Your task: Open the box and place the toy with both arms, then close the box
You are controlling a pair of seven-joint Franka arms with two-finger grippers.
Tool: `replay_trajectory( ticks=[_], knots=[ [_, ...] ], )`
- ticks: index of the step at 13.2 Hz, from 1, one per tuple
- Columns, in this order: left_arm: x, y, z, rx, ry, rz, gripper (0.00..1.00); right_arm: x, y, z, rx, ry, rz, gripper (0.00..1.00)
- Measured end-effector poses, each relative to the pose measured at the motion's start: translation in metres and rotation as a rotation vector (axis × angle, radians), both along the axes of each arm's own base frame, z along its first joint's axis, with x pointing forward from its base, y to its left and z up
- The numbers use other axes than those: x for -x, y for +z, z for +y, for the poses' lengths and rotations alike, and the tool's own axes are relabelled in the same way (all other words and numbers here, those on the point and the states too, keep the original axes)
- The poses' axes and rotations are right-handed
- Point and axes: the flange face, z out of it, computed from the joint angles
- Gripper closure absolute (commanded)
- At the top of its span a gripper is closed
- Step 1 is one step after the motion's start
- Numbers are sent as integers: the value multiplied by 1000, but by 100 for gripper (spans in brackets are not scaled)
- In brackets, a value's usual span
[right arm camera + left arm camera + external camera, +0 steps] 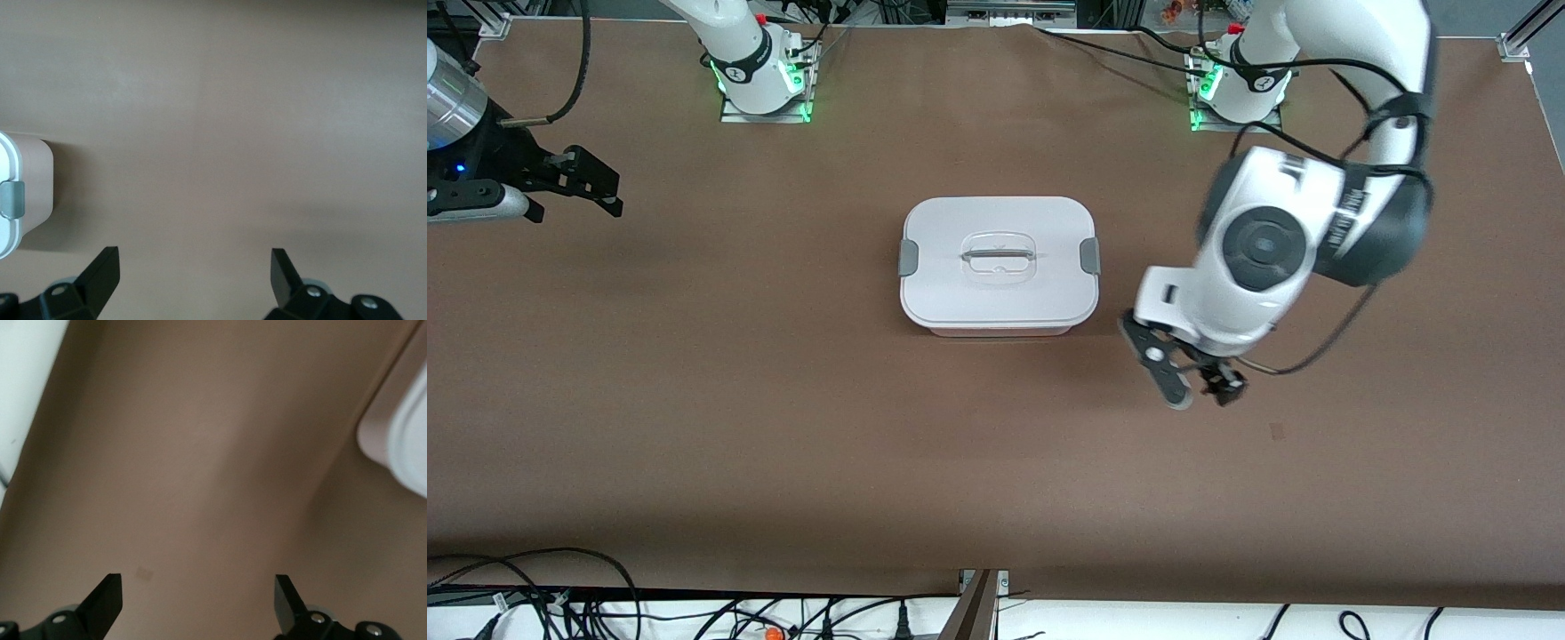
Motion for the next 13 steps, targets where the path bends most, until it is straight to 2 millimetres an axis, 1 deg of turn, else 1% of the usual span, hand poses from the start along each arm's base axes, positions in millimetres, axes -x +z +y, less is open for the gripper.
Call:
replay_trajectory(
  ticks=[2,4,5,6,8,9,11,13],
  knots=[
    [-16,26,62,-2,90,-45,0,0,-1,0,0,0,1,0],
    [-19,55,120,0,172,-73,0,0,0,0,0,-1,1,0],
    [-17,67,141,1,201,-76,0,0,0,-1,0,-2,3,0],
    [-12,78,157,0,229,-70,0,0,0,-1,0,-2,3,0],
    [-1,106,185,9,297,-77,0,0,1,-1,0,-3,1,0],
    [8,119,195,20,356,-72,0,0,1,-1,0,-3,1,0],
    [27,138,204,40,505,-36,0,0,2,-1,0,-3,2,0],
    [46,150,202,59,703,8,0,0,2,-1,0,-3,2,0]
  ],
)
